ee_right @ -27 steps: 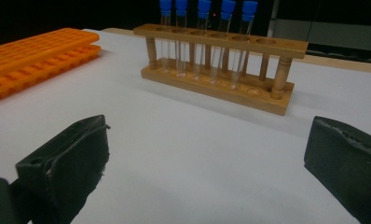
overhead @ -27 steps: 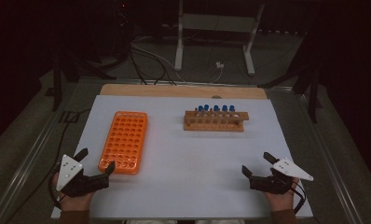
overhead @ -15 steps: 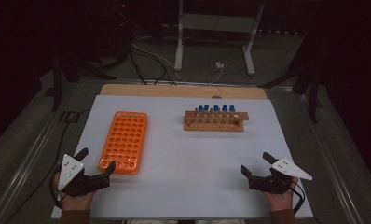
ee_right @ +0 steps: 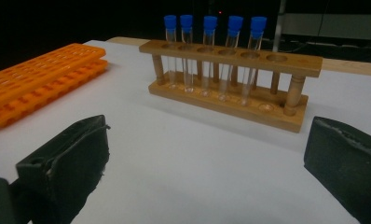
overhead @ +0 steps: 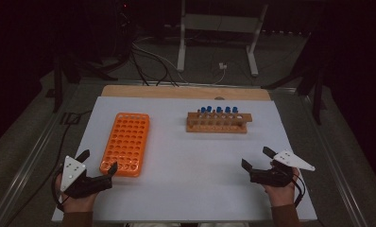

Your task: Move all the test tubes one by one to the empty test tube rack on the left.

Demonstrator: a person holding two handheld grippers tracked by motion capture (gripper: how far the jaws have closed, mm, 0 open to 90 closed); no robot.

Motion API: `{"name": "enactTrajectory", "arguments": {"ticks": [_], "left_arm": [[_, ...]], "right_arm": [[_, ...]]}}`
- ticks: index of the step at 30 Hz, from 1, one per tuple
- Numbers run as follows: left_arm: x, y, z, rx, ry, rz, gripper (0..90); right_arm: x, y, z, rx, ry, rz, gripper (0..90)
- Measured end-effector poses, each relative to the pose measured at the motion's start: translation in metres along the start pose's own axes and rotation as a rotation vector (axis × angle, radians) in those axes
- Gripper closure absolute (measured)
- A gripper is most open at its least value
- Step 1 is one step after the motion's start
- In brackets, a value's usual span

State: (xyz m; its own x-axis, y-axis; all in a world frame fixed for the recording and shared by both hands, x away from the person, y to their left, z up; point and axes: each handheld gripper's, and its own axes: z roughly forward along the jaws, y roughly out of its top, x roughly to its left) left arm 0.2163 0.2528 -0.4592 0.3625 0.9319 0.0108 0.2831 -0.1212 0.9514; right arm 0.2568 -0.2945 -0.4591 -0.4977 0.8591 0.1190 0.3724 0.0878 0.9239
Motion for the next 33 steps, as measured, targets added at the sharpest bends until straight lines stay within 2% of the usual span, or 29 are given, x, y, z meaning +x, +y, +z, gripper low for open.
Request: {"name": "enactTrajectory", "arguments": {"ticks": [4, 9, 14, 16, 20, 31, 33], "left_arm": [[0.0, -0.001, 0.001, 0.002, -0.001, -0.004, 0.6], [-0.002, -0.001, 0.002, 0.005, -0.005, 0.002, 0.6], [-0.002, -0.001, 0.004, 0.009, -0.007, 0.003, 0.6], [-0.003, -0.001, 0.004, 0.01, -0.011, 0.004, 0.6], [-0.004, -0.001, 0.005, 0.012, -0.014, 0.013, 0.6], [-0.004, -0.001, 0.006, 0.014, -0.019, 0.014, 0.6], [-0.004, -0.002, 0.006, 0.014, -0.019, 0.014, 0.6]], "right_arm": [[-0.002, 0.008, 0.005, -0.002, -0.005, -0.011, 0.0], [-0.008, 0.026, 0.016, -0.027, 0.006, -0.005, 0.0], [-0.011, 0.04, 0.027, -0.018, 0.005, 0.004, 0.0], [-0.012, 0.049, 0.038, -0.002, -0.005, -0.023, 0.0], [-0.016, 0.06, 0.05, 0.001, -0.02, -0.037, 1.0], [-0.035, 0.071, 0.088, 0.015, -0.031, -0.014, 5.0], [-0.039, 0.073, 0.095, 0.015, -0.026, -0.006, 8.1]]}}
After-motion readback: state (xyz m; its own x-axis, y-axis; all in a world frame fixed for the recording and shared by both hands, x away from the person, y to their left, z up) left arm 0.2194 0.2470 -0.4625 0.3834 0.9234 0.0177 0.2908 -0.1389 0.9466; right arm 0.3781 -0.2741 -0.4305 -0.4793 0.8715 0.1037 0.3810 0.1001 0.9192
